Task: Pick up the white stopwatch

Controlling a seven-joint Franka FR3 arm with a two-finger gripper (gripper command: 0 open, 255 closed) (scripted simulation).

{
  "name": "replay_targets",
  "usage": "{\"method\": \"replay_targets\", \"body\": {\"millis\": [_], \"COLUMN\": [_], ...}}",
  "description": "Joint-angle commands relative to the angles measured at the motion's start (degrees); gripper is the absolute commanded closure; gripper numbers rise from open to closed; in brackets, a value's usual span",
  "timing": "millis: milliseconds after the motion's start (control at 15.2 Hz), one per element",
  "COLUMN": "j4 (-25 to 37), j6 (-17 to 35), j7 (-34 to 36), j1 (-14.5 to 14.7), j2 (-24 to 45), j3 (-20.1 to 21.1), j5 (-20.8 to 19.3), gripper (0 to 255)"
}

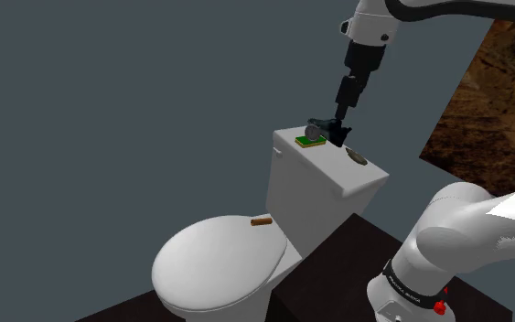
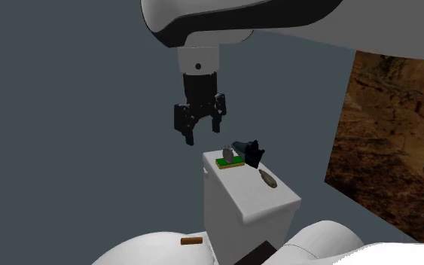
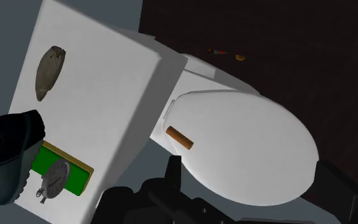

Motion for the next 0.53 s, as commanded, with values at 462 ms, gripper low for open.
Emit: {"method": "replay_targets", "body": {"millis": [462], "j4": [-0.52], "j6": [10.18], "j7": [-3.17], "j1": [-2.6], "j2": [8.74], "j3": [-5.66], "j5": [-2.61], "gripper": [0]}}
